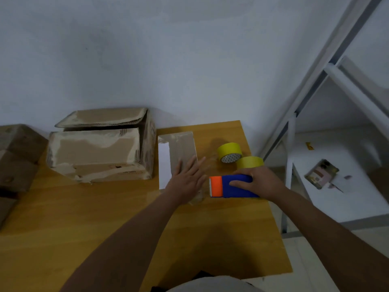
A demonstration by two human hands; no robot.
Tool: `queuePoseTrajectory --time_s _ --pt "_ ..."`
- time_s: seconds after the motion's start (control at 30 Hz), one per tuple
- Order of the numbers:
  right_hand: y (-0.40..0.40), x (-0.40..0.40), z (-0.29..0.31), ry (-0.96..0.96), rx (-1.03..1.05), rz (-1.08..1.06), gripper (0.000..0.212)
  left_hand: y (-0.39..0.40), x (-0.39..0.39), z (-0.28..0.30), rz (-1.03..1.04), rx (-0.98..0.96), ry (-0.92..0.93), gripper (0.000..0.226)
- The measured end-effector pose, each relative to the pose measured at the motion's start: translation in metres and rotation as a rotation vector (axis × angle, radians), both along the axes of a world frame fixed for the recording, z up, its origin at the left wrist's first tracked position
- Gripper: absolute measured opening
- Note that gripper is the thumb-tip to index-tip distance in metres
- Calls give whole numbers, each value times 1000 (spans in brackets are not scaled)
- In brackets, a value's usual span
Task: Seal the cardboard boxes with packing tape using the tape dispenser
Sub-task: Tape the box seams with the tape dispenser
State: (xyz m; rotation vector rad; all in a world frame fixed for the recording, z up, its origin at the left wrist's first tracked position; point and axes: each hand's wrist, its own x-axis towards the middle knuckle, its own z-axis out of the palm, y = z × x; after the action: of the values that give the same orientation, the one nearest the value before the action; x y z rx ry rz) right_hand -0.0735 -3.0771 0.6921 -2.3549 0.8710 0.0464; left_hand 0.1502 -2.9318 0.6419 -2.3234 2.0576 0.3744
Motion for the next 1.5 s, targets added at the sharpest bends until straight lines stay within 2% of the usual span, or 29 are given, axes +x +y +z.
queuePoseTrajectory --time_s 0.23,0.37,0.53,0.7,0.9,1.03,1.13,1.23,1.37,1.5 --pt "-9 -22 0 -17 21 65 48 0 4 -9 -22 -21 -24 59" --pt "-20 -47 0 29 25 46 60 0 3 -6 -21 -32 -8 63" --pt "-22 -43 -7 67 -69 21 53 1 0 -2 -22 -27 -13 64" --pt "-7 -33 -23 123 -170 -93 59 1 -1 2 -18 -16 -26 63" --pt "19 -12 -48 43 -275 -293 47 2 -2 3 -32 -40 -12 78" --pt "29 4 -57 24 -296 -335 40 2 -2 2 -22 -37 -23 71" --pt "33 18 -59 84 -239 -353 41 3 -1 0 -29 -54 0 80" --pt "34 27 -61 126 -208 -364 43 3 0 -2 -23 -70 19 79" --pt "15 -8 -54 392 -271 -500 45 5 0 -7 -47 -91 20 73" --pt "33 -20 -59 234 -353 -514 43 3 1 -8 -46 -95 51 70"
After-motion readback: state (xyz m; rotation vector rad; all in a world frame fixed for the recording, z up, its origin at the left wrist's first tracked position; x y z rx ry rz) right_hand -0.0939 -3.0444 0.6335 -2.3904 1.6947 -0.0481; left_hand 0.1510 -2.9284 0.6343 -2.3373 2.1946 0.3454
